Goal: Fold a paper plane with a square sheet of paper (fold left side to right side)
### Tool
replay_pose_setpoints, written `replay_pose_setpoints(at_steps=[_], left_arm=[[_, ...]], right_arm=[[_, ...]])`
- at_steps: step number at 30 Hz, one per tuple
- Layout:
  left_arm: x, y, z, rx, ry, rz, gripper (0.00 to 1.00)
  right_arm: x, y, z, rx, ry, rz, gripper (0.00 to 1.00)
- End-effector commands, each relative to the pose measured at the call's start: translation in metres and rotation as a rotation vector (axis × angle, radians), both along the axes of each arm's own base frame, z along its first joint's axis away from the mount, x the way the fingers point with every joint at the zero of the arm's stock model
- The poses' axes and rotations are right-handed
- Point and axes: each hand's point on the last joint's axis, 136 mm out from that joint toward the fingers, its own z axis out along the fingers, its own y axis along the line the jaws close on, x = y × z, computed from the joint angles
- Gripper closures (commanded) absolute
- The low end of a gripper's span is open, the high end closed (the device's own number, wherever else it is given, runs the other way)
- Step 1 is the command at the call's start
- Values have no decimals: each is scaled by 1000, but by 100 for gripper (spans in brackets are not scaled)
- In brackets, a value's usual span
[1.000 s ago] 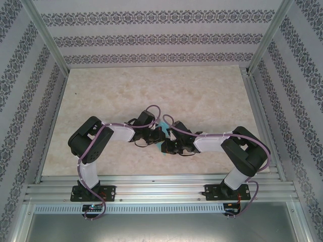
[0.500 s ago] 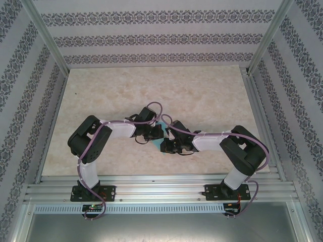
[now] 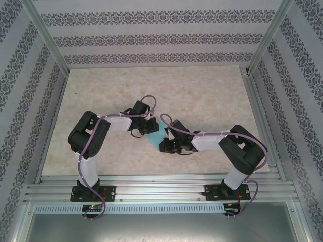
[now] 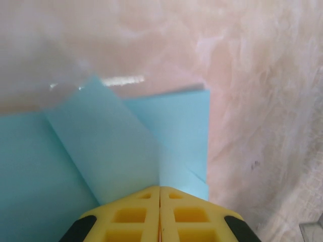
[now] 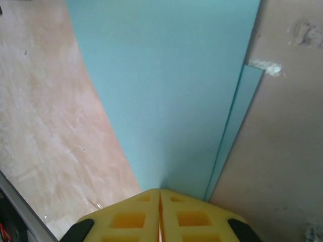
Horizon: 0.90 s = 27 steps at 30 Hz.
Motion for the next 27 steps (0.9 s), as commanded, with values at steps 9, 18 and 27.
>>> replay_pose_setpoints(at_steps=[9,18,27], left_arm=[[68,40,-6,83,-103,104,91],[93,66,-1,71,-120,141,90],[107,101,88,15,-253,171,74]], right_arm=[[-61,-57,-63,-283,225,22,91],[-56,-47,-58,-238,210,24,91],[-32,-22,-24,-141,90,47,88]])
